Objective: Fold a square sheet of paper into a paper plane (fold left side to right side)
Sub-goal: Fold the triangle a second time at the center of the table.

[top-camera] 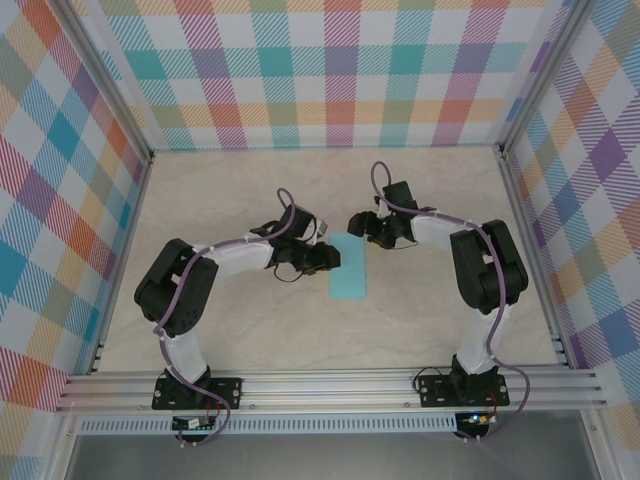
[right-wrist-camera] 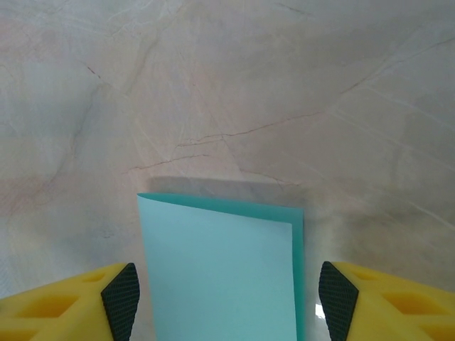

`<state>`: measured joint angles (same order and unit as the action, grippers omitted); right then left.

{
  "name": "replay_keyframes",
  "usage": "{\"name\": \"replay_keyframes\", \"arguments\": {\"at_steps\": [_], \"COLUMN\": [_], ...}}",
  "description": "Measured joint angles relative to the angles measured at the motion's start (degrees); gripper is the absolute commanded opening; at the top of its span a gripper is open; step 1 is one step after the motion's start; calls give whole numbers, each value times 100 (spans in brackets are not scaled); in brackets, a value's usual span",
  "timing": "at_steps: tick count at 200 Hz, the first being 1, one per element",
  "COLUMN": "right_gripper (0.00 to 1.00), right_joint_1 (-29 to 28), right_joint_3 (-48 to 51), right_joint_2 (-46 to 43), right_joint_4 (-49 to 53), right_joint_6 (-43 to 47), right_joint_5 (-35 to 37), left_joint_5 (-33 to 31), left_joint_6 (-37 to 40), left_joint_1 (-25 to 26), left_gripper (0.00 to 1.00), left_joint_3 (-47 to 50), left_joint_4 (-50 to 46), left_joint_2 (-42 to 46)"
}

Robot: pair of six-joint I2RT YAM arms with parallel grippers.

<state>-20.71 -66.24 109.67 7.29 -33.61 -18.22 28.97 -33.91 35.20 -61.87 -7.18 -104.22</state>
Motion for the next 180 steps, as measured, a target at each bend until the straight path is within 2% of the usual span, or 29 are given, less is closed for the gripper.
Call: {"name": "replay_keyframes", "arguments": {"at_steps": [101,137,180], "right_gripper": [67,58,54], "right_joint_1": [0,0,0], "right_joint_3": [-9,4,229], "right_joint_2": [142,142,140], "right_joint_4": [-168,-201,-339], "right_joint_6": [26,79,114], "right_joint_5": [-275,-315,-354], "left_joint_5": [-170,-256,-273], "left_joint_6": [-127,-127,-127], "left_joint_1": [219,223,234], "left_gripper": [35,35,37], "left_joint_3": [-24,-24,-24], "left_joint_4": [129,133,133], "left_joint_2": [-474,-474,-474]}}
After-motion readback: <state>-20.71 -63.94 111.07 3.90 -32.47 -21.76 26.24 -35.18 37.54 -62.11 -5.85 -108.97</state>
